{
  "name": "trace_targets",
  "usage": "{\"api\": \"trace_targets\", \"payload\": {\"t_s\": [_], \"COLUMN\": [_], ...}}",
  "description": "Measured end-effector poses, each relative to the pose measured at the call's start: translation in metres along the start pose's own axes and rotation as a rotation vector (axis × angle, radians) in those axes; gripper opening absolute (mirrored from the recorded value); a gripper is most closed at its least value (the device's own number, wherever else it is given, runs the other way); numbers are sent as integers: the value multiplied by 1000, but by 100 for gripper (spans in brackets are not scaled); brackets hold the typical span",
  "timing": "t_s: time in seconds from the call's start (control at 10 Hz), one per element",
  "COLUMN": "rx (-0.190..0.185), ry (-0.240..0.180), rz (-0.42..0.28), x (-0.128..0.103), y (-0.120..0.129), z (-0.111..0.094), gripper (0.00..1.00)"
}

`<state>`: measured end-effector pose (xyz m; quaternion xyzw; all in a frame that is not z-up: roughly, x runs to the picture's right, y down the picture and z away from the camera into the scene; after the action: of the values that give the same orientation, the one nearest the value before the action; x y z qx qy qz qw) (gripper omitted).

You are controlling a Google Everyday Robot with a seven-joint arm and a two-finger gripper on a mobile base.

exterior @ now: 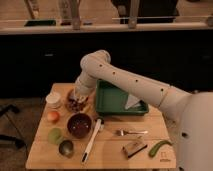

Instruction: Place grapes in purple bowl

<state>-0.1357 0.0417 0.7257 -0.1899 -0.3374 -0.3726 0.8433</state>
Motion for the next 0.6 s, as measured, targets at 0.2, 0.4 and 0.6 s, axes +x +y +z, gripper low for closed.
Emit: {"api": "trace_targets", "payload": {"t_s": [0.2, 0.4, 0.6], "rx": [8, 29, 47], "ry": [-25, -89, -152], "rz": [-5, 14, 44], "x": [-7, -17, -25], "y": [-3, 0, 9], "z": [-2, -1, 5], "gripper": [2, 2, 2]}}
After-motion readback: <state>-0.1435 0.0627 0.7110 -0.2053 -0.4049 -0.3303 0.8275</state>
